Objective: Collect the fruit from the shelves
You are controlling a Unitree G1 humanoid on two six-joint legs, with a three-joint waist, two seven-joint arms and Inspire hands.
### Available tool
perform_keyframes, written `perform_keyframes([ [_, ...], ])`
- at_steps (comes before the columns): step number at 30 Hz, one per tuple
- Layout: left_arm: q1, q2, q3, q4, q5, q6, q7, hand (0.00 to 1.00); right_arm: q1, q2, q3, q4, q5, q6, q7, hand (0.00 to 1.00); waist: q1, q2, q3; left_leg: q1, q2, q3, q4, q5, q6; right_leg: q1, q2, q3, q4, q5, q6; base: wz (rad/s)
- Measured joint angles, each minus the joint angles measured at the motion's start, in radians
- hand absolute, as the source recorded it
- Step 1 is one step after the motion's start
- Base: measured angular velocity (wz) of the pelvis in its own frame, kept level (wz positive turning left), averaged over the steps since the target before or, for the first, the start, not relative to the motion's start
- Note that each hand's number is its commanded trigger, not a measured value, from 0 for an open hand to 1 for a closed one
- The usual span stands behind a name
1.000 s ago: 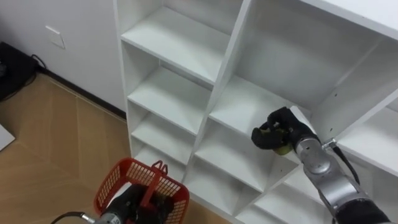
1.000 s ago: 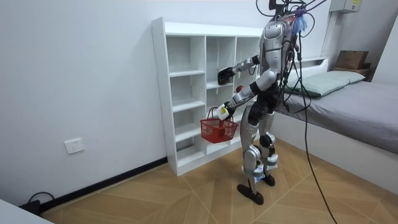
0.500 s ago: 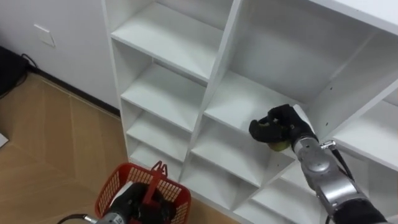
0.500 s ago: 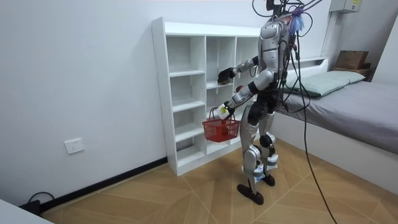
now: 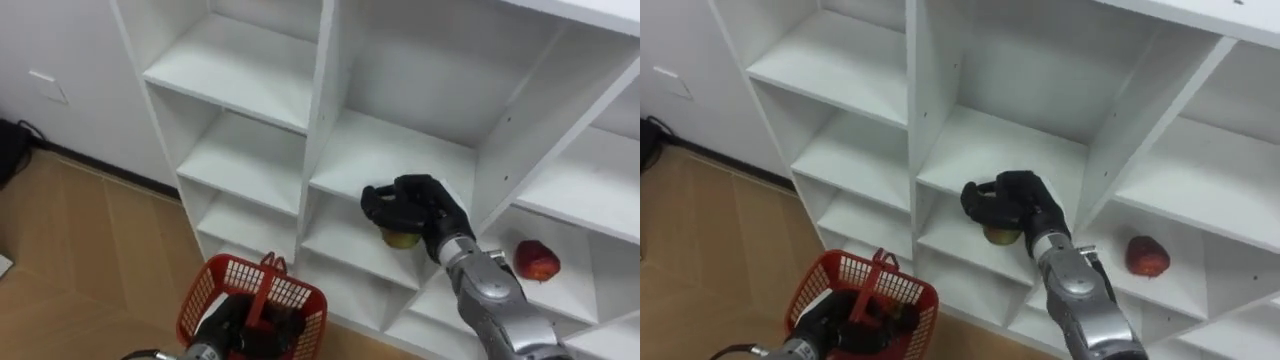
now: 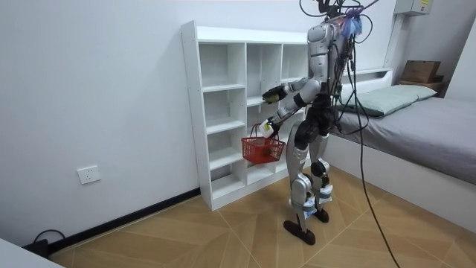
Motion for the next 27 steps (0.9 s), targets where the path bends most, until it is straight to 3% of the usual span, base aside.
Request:
perform_keyframes([
  [6,-0.002,-0.020,-0.023,0.020,0.000,0.000,0.006,1.00,0.045,0.032,0.002,-0.085,0.024,0.000,0.014,1.00,-0.020,0.007,0.0031,0.017,0.004,0.030,-0.016,0.000,0.000,-0.005,0.004,0.032,0.001,0.000,-0.001,-0.16],
  [12,-0.003,-0.021,-0.042,0.020,0.000,-0.009,0.030,1.00,0.064,0.040,0.008,-0.138,0.024,-0.001,0.044,1.00,-0.032,0.015,0.0029,0.013,0.006,0.058,-0.021,-0.001,0.001,-0.033,0.004,0.059,0.017,0.000,-0.001,-0.15],
  [20,-0.004,-0.022,-0.073,0.038,-0.077,-0.019,0.067,1.00,0.128,0.037,0.008,-0.133,0.021,-0.002,0.083,1.00,-0.059,0.041,-0.0023,-0.010,0.007,0.063,-0.018,-0.002,0.003,-0.058,0.002,0.056,0.024,0.001,-0.001,-0.02],
  [24,-0.031,-0.020,-0.103,0.069,-0.079,-0.019,0.071,1.00,0.138,0.036,0.010,-0.064,0.015,-0.002,0.086,1.00,-0.061,0.054,0.0050,-0.020,0.007,0.073,-0.017,-0.002,0.003,-0.077,0.002,0.066,0.034,0.001,-0.001,-0.07],
  [27,-0.057,-0.018,-0.109,0.093,-0.079,-0.030,0.072,1.00,0.137,0.038,0.009,-0.017,0.010,-0.002,0.084,1.00,-0.061,0.058,0.0046,-0.048,0.007,0.079,-0.011,-0.001,0.004,-0.111,0.000,0.069,0.050,0.001,-0.001,-0.07],
])
